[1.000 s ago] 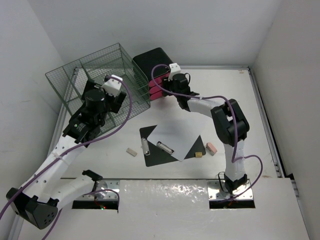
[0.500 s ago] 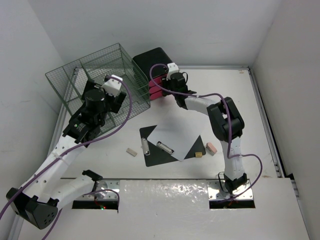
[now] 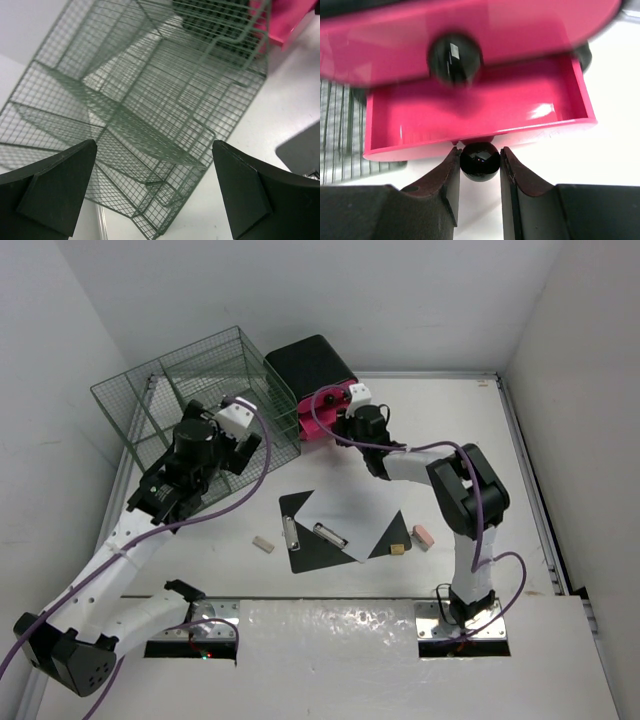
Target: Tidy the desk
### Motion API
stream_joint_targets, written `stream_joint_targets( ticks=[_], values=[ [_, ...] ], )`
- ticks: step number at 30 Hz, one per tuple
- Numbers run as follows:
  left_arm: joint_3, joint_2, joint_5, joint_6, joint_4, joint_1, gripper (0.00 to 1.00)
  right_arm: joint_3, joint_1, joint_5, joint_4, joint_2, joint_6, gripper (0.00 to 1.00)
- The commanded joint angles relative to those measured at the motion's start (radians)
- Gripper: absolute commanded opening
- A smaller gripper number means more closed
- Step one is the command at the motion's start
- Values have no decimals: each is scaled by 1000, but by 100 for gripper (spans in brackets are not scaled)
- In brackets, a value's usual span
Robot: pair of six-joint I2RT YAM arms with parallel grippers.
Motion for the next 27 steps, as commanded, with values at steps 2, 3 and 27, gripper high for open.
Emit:
stream_joint_targets(
  ticks=[2, 3, 27],
  values=[
    [24, 18, 135, 35, -28, 8, 100, -125, -10, -21, 61, -91, 48, 0],
    [25, 20, 159, 46, -50, 7, 100, -163, -8, -21, 72, -112, 51, 0],
    [-234, 170, 483, 457, -365, -249, 89, -412, -14, 36, -281, -577, -17, 89]
  ],
)
